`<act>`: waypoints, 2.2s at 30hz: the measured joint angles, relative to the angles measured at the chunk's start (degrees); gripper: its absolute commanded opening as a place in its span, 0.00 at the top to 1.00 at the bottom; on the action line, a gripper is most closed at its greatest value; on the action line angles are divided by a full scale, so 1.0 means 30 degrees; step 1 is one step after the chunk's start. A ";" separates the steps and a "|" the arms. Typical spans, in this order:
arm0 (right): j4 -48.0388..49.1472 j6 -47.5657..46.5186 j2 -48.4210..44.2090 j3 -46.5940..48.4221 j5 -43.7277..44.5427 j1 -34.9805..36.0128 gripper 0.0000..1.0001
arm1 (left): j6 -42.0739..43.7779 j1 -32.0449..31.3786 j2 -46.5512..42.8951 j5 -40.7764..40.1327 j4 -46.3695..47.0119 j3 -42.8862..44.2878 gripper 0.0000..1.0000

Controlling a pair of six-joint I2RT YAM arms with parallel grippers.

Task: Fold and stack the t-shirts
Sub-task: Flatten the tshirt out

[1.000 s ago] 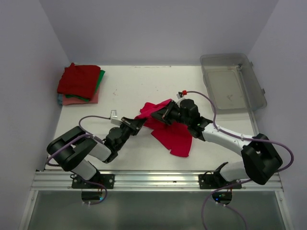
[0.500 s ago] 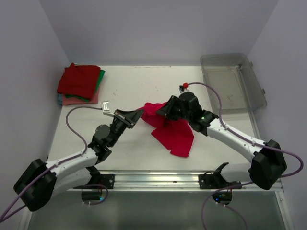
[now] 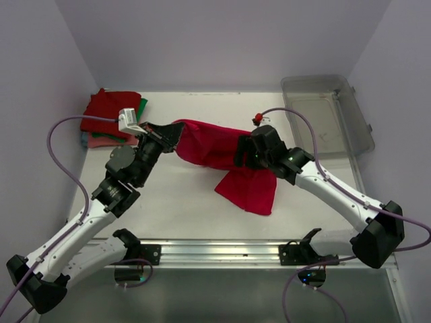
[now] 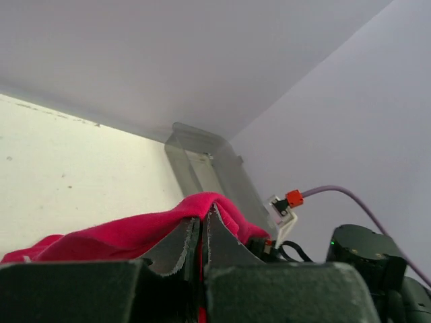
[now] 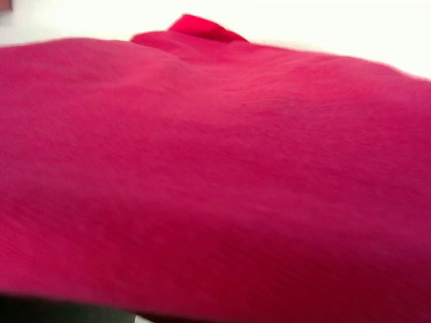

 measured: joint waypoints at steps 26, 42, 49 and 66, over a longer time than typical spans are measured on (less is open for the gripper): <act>-0.0692 -0.0066 0.3213 -0.4029 0.1071 -0.0066 0.29 | 0.3621 0.0699 0.0699 -0.1158 -0.5056 0.3942 1.00; -0.3453 -0.0772 0.0831 -0.2783 0.2623 -0.0073 0.27 | 0.4452 0.0794 0.0189 -0.2492 -0.6601 0.4393 1.00; -0.6484 -0.0452 0.0284 -0.2208 0.5064 -0.0073 0.25 | 0.4656 0.0794 0.0189 -0.3198 -0.7104 0.4401 1.00; -0.7125 -0.0743 0.0197 -0.2215 0.4262 -0.0087 0.25 | 0.7162 0.0925 -0.0233 -0.7227 -0.9828 0.7788 1.00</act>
